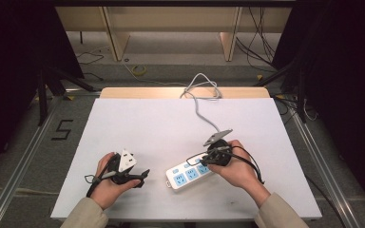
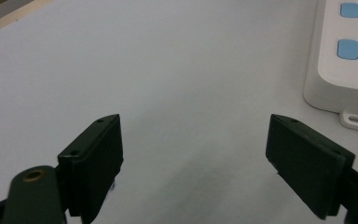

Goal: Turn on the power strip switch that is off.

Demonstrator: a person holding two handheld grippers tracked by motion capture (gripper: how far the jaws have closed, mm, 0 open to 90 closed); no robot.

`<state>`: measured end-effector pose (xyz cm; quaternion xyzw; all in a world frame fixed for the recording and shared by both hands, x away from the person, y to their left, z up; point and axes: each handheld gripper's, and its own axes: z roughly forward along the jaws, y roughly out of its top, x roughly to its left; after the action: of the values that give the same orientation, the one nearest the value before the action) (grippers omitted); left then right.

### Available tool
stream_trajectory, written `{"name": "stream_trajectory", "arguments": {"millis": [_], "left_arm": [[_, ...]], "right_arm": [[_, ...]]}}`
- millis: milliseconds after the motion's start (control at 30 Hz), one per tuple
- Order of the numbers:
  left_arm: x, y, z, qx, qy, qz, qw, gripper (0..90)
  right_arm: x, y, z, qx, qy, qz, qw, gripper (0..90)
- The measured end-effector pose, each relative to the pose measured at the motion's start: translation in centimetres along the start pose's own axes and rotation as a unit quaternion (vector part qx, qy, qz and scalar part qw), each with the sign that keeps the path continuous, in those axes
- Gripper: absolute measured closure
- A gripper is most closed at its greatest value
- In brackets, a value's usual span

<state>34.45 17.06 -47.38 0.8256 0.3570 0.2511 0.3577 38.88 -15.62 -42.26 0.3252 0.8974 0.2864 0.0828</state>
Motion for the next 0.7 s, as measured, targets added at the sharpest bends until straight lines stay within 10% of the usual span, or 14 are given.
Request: {"name": "stream_trajectory", "arguments": {"millis": [700], "left_arm": [[0.2,-0.3,-0.1,0.004,0.003,-0.005,1.0000,18.5]], "right_arm": [[-4.5,-8.1,-3.4,-0.060,-0.046,0.077,0.9941,55.9]]}}
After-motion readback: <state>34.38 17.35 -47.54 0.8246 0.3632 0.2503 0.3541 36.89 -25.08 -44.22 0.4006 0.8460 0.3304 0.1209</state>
